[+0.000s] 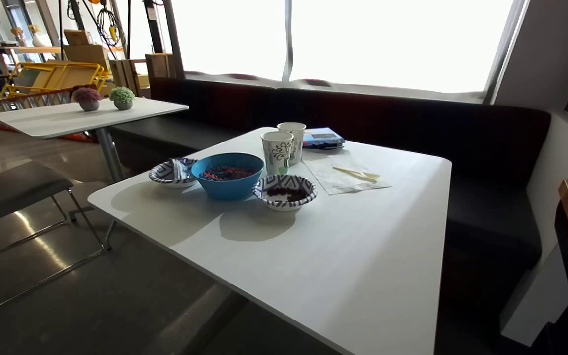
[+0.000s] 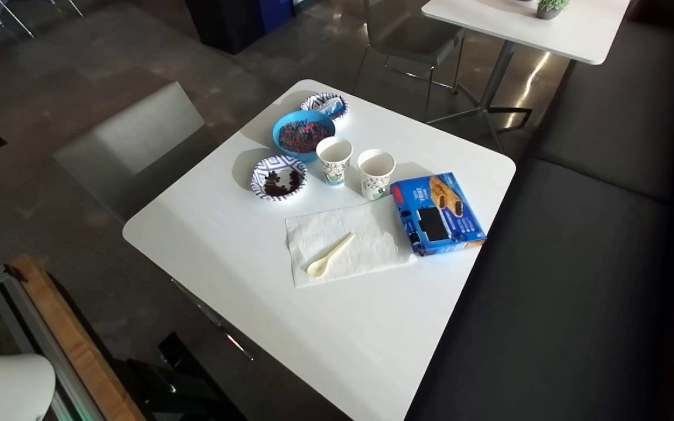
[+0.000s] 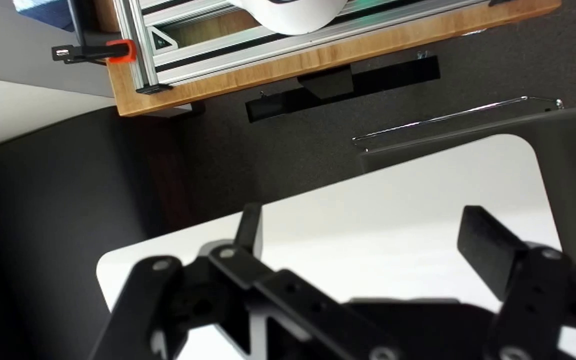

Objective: Transfer a spoonful of contents from the blue bowl to the right cup

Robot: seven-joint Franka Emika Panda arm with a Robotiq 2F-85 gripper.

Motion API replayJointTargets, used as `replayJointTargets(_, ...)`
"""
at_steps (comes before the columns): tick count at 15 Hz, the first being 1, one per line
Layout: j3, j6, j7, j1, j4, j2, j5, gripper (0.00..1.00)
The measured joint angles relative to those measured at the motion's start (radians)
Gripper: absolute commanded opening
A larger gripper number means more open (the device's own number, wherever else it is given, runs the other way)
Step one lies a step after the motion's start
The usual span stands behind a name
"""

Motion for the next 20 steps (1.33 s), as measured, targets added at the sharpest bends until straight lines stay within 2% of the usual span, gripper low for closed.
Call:
replayJointTargets(4, -0.077, 0.008, -0.069, -0.034, 0.102, 0.142, -0.011, 1.00)
replayJointTargets(8, -0.167, 0.008, -0.208, -0.052, 0.268, 0.376, -0.041, 1.00)
replayJointTargets(11, -0.208, 0.016, -0.274, -0.056, 0.406, 0.560, -0.054, 1.00)
replayJointTargets(16, -0.265, 0.145, -0.340, -0.081, 0.625, 0.856, -0.079, 1.00)
replayJointTargets(20, -0.286, 0.258, -0.375, -0.109, 0.793, 1.081, -0.079, 1.00)
